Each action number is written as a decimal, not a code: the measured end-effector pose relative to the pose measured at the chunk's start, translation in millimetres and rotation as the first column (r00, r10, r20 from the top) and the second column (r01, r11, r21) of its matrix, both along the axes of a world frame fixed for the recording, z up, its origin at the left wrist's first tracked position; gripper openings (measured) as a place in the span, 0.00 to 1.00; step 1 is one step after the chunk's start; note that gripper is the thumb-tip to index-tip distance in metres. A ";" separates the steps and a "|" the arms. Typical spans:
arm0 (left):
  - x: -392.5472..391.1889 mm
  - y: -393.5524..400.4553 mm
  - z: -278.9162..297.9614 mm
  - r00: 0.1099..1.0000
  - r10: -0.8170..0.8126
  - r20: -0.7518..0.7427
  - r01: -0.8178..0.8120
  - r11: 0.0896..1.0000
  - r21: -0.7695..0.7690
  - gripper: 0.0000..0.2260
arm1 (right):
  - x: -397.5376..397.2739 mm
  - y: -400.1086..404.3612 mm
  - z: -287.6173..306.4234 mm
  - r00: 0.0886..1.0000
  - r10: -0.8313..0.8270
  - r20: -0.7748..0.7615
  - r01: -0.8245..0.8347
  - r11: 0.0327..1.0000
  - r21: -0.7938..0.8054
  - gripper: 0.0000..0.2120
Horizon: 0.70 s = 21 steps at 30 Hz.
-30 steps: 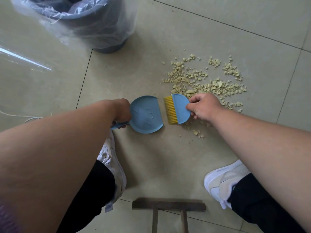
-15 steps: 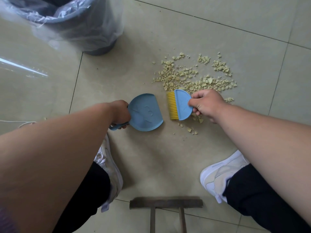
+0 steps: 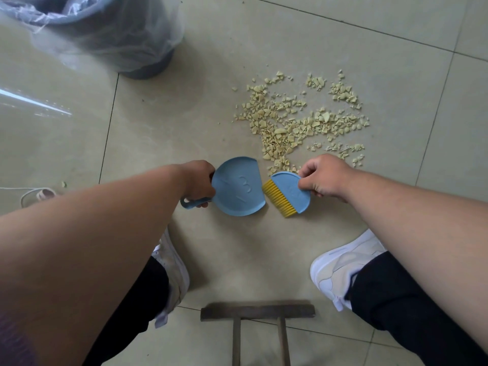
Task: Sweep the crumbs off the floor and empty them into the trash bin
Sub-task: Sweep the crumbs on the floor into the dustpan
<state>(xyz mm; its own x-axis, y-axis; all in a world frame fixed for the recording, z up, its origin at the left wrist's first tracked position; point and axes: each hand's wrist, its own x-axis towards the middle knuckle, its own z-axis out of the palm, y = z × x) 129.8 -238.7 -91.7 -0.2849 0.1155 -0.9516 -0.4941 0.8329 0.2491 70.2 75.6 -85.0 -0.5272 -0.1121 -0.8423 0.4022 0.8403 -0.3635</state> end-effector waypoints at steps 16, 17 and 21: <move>-5.8 6.9 5.9 1.000 0.021 -0.012 -0.021 1.000 -0.007 0.08 | -41.7 8.9 13.9 0.990 -0.074 -0.120 0.066 0.995 -0.069 0.08; -3.9 5.2 6.9 1.000 0.018 -0.004 -0.018 1.000 -0.010 0.08 | -39.5 9.9 16.6 0.992 -0.087 -0.092 0.079 0.993 -0.088 0.08; 3.3 -0.5 10.7 1.000 0.007 0.006 -0.007 1.000 -0.029 0.09 | -25.3 9.1 24.0 0.998 -0.058 -0.036 0.055 0.994 -0.097 0.07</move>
<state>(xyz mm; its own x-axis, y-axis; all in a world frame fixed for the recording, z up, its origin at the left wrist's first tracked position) 133.2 -239.2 -80.9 -0.2799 0.0862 -0.9561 -0.5014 0.8362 0.2222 44.9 84.6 -61.0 -0.5670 -0.1608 -0.8079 0.4320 0.7770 -0.4578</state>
